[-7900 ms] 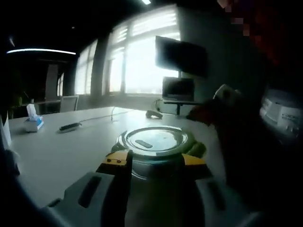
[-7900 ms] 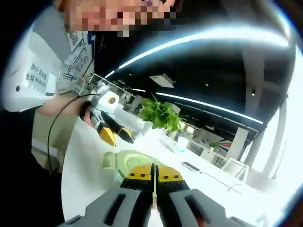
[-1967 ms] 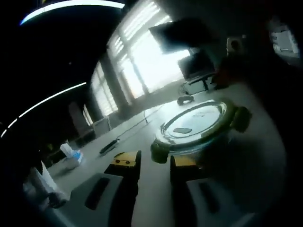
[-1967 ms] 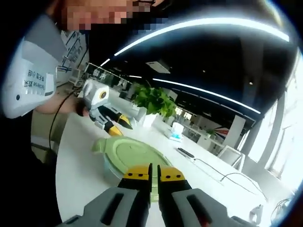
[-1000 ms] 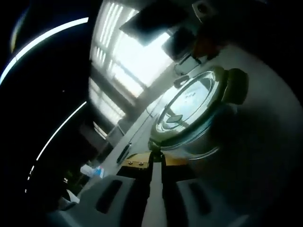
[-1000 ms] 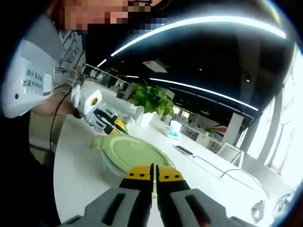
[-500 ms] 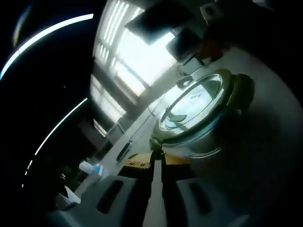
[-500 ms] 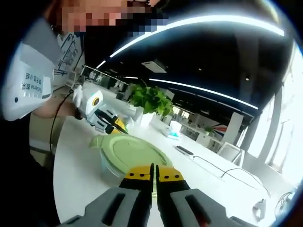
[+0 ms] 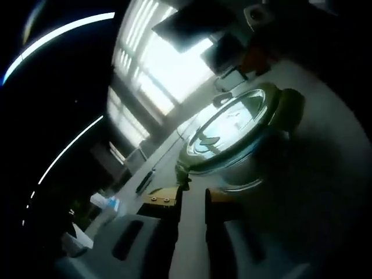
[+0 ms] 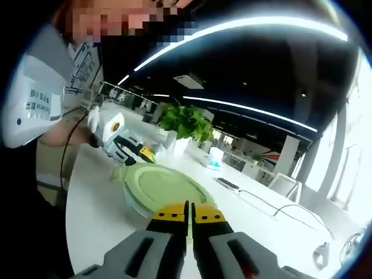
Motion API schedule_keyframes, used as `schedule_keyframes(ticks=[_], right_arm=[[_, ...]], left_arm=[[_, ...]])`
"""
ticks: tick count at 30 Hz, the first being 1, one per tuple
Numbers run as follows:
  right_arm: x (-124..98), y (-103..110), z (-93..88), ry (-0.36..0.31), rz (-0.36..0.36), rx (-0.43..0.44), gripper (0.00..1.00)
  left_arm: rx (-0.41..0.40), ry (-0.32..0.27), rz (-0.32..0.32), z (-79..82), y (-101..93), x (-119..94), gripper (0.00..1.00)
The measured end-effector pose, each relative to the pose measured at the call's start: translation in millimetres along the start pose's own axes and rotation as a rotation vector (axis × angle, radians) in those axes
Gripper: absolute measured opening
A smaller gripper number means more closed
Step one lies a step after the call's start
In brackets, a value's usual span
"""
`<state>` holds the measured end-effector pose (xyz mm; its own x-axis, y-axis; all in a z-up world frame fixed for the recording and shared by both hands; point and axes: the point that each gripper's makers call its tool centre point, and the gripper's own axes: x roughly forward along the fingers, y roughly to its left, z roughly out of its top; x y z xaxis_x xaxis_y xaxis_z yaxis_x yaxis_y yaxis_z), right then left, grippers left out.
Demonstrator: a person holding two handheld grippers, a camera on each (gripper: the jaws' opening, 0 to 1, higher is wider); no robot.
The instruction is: Pick up the tomato from the tabletop place it into the food storage container close the lid and lock the latches
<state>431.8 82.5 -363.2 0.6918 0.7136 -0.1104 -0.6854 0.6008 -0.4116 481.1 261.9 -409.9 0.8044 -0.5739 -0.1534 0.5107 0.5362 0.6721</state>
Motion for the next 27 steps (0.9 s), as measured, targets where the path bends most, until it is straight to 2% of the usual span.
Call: schedule_keyframes(ticks=[1, 3, 4, 5, 7, 11, 16, 18, 21, 27], right_arm=[[-2, 4, -0.3, 0.001, 0.01, -0.024, 0.0], [-5, 19, -1.3, 0.012, 0.049, -0.153, 0.0], [-6, 26, -3.7, 0.023, 0.062, -0.176, 0.0], [-6, 30, -5.7, 0.031, 0.063, -0.192, 0.0], [-7, 32, -11.8, 0.06, 0.045, -0.278, 0.0], [-5, 34, -17.6, 0.071, 0.033, -0.306, 0.01], [-6, 31, -20.3, 0.086, -0.032, -0.355, 0.02], [-5, 36, -21.8, 0.092, -0.044, -0.359, 0.02], [-7, 36, -22.4, 0.104, -0.109, -0.428, 0.03], [-4, 31, -27.1, 0.136, -0.176, -0.447, 0.03]], left_arm=[[0.01, 0.004, 0.001, -0.2, -0.3, 1, 0.09], [0.017, 0.006, 0.002, -0.1, 0.0, 1, 0.08], [0.018, 0.005, 0.002, 0.2, 0.1, 1, 0.08], [0.016, 0.004, 0.002, 0.4, 0.4, 1, 0.08], [0.018, 0.003, 0.003, 0.7, 0.7, 1, 0.08], [0.025, 0.006, 0.002, 0.6, 0.8, 1, 0.08], [0.021, -0.001, 0.004, 1.6, 0.8, -1, 0.08], [0.02, -0.002, 0.006, 1.7, 0.2, -1, 0.09], [0.029, 0.003, 0.005, 0.3, -2.3, 1, 0.11], [0.038, -0.001, 0.004, 2.1, -2.6, 2, 0.12]])
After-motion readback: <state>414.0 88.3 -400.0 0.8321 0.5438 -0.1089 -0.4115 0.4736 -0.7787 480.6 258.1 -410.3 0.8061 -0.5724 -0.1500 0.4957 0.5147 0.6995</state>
